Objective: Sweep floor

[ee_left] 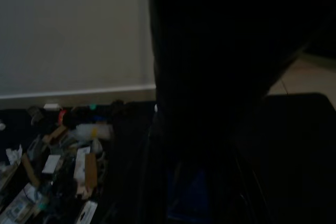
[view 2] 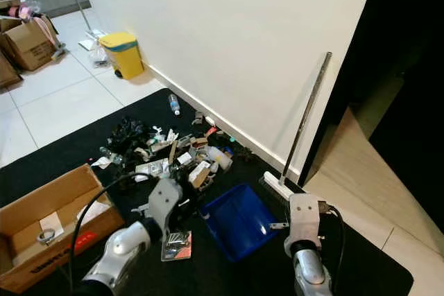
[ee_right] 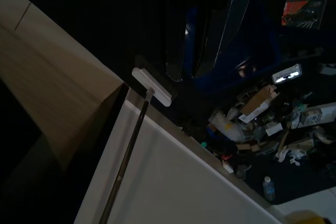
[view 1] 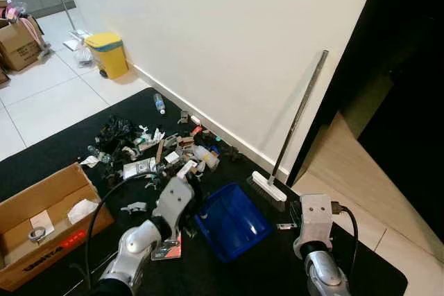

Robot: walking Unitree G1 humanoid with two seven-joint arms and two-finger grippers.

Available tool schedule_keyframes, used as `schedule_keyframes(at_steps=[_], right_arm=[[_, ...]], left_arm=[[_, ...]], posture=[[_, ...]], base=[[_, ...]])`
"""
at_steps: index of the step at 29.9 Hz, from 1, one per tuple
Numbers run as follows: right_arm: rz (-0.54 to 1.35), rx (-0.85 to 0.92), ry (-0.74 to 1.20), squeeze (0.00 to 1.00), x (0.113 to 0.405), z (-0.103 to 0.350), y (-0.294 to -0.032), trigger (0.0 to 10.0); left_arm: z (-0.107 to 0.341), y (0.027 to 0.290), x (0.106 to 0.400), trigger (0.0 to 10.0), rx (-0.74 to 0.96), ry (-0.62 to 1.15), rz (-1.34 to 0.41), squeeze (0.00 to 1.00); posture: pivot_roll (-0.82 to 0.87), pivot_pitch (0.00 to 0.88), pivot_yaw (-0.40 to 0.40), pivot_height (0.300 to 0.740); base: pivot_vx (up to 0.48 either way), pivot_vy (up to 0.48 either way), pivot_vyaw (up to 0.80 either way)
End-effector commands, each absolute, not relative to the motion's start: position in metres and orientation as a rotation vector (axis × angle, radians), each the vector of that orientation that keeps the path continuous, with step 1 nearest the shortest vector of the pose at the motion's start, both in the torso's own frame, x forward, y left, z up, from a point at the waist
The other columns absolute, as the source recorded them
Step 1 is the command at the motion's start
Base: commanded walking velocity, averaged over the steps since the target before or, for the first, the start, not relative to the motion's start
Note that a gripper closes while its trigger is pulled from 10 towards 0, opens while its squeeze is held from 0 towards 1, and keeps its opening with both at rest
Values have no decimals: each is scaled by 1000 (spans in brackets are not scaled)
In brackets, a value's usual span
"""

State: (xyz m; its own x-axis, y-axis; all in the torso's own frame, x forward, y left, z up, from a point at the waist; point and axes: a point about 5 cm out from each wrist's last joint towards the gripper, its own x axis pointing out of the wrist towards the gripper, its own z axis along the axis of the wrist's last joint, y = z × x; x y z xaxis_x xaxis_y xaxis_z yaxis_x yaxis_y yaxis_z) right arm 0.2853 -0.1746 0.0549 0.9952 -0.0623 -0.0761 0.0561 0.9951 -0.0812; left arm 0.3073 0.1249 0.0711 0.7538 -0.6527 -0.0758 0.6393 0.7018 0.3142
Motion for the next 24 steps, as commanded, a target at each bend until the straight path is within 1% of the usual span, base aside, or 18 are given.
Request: schedule_keyframes(at_steps=[1, 7, 14, 16, 17, 20, 21, 24], right_arm=[[-76, -63, 99, 0, 279, 47, -176, 10000], [-90, -61, 98, 0, 278, 47, -179, 10000], [-92, -61, 99, 0, 277, 45, -179, 10000], [-90, -60, 99, 0, 278, 46, -178, 10000], [-90, -60, 99, 0, 278, 46, -178, 10000], [-88, -59, 100, 0, 278, 45, -177, 10000], [-88, -59, 100, 0, 278, 45, -177, 10000], [-88, -57, 99, 0, 279, 45, -176, 10000]], left_arm=[[73, 133, 307, 10000, 393, -68, -696, 0], [84, 133, 311, 10000, 454, -137, -679, 0], [94, 131, 311, 10000, 568, -231, -698, 0], [100, 131, 312, 10000, 657, -288, -702, 0], [100, 131, 312, 10000, 657, -288, -702, 0], [106, 129, 313, 10000, 862, -374, -744, 0], [106, 129, 313, 10000, 862, -374, -744, 0], [106, 125, 309, 10000, 1048, -444, -825, 0]], posture=[[-70, 166, 71, 740], [-73, 165, 74, 740], [-71, 166, 74, 740], [-68, 167, 74, 740], [-68, 167, 74, 740], [-62, 167, 75, 740], [-62, 167, 75, 740], [-62, 167, 77, 740]], base=[[0, 0, 0], [0, 0, 0], [0, 0, 0], [0, 0, 0], [0, 0, 0], [0, 0, 0], [0, 0, 0], [0, 0, 0]])
